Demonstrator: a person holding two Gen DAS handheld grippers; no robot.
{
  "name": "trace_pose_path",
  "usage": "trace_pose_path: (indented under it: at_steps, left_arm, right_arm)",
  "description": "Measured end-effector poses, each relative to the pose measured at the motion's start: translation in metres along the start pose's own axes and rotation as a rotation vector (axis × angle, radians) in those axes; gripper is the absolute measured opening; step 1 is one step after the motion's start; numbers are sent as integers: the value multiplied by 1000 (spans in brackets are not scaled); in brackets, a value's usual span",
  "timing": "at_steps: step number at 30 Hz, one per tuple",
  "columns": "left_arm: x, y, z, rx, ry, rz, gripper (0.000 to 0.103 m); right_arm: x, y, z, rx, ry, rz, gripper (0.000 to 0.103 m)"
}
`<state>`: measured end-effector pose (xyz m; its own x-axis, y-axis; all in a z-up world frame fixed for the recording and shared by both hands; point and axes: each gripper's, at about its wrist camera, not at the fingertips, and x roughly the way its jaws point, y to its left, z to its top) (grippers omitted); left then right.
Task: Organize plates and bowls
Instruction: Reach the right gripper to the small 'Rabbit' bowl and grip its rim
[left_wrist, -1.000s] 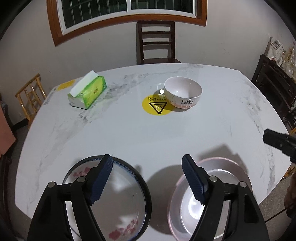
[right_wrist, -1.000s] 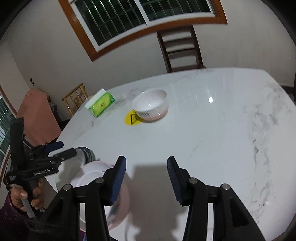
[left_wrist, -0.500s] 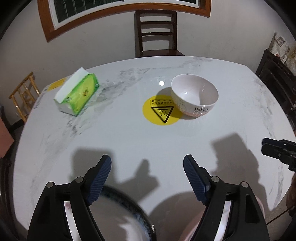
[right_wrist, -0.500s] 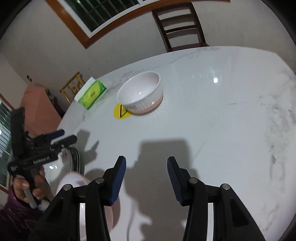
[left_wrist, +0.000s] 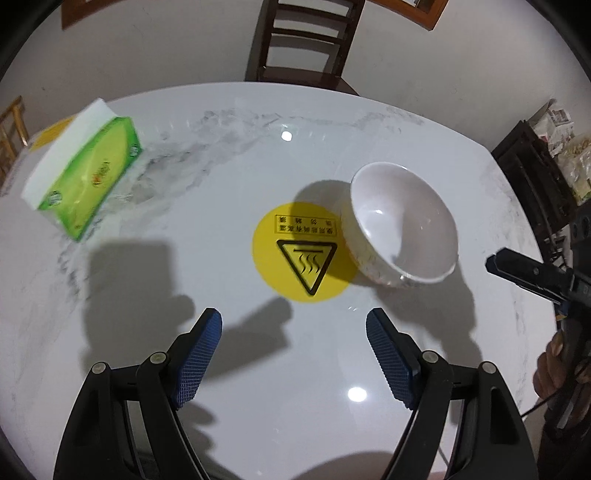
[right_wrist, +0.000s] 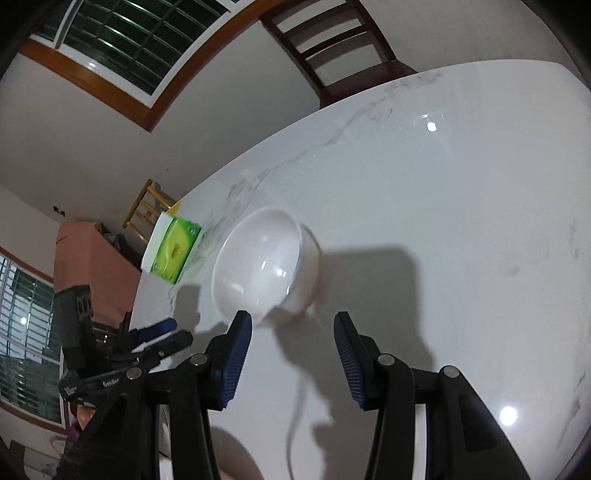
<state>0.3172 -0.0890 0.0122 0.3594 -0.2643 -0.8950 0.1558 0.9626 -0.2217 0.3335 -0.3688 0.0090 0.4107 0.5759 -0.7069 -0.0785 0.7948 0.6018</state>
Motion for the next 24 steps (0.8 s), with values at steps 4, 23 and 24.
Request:
trace_pose_path:
  at_steps: [4, 23, 24]
  left_arm:
    - [10, 6, 17, -29, 15, -64, 77]
    - [49, -17, 55, 17, 50, -35, 79]
    - [51, -18, 55, 22, 45, -28, 77]
  right_arm:
    - [11, 1, 15, 11, 7, -16, 47]
    - [60, -2, 39, 22, 96, -90, 44]
    - [61, -2, 38, 22, 95, -91, 31]
